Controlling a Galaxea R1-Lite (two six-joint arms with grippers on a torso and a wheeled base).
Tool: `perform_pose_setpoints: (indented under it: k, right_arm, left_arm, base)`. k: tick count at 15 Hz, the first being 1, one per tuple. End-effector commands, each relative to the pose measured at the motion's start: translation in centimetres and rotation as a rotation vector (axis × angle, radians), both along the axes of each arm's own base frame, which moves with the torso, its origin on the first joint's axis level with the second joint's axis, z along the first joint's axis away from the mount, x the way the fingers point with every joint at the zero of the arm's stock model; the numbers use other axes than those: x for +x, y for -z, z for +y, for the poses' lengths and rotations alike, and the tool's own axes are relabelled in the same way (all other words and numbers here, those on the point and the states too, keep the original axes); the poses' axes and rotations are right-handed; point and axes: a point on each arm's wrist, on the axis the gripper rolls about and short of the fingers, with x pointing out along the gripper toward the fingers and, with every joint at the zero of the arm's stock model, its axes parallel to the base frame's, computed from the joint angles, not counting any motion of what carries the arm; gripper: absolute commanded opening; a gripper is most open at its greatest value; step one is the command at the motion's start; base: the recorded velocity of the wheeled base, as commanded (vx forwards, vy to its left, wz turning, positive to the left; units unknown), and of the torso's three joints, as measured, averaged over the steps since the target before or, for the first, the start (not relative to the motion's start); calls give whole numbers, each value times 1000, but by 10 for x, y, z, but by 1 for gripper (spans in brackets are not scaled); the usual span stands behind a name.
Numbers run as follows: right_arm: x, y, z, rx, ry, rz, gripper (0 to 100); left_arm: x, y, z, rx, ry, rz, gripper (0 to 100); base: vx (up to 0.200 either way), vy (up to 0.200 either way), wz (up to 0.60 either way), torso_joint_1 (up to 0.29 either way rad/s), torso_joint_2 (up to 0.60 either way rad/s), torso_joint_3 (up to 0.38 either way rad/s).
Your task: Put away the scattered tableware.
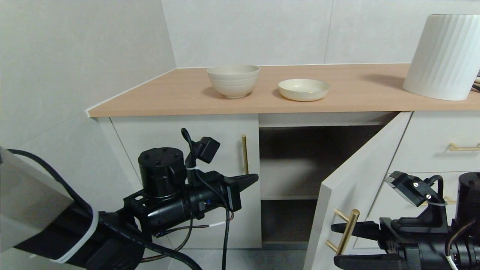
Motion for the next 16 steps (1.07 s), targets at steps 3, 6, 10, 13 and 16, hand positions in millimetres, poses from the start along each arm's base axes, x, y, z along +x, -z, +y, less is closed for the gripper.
perform_pose_setpoints:
  k: [3, 6, 10, 13, 16]
  right_arm:
    - [0, 2, 0, -6, 5, 6, 100]
    - [0, 2, 0, -7, 5, 9, 100]
    - [1, 3, 0, -9, 8, 11, 100]
    - [4, 6, 0, -18, 22, 24, 100]
    - [8, 3, -7, -11, 66, 8, 100]
  left_arm:
    - [-2, 32, -25, 18, 135, 54, 0]
    - [-10, 55, -59, 20, 230, 48, 0]
    - [-11, 70, -97, 17, 308, 36, 0]
    - [-20, 62, -106, 2, 340, 16, 0]
    - [-18, 56, -107, -9, 340, 2, 0]
  base:
    - [0, 0, 0, 0, 0, 0]
    - [0, 0, 0, 0, 0, 0]
    - [0, 0, 0, 0, 0, 0]
    - [0, 0, 0, 0, 0, 0]
    - [0, 0, 0, 0, 0, 0]
